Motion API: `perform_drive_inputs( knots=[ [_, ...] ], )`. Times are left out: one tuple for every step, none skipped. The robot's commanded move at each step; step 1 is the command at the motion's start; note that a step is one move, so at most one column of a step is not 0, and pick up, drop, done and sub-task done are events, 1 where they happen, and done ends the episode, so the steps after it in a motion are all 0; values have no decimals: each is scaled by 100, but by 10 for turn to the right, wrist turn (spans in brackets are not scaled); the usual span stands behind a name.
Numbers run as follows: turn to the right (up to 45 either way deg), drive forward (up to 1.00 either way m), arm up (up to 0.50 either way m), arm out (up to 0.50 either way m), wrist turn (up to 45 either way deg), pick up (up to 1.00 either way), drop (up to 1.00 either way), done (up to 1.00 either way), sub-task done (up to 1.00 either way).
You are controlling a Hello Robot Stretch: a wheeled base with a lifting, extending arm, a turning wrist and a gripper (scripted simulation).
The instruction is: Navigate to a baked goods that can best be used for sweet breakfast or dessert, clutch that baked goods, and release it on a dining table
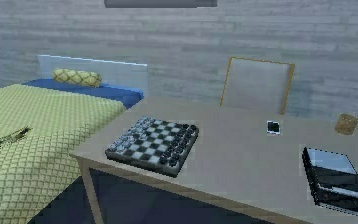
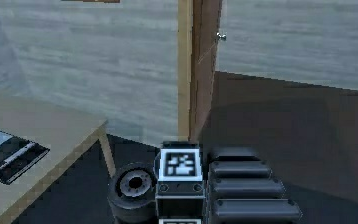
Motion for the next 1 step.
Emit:
perform_drive_inputs(
  knots=[
    [-30, 0, 0, 0, 0, 0, 0, 0, 0]
  ],
)
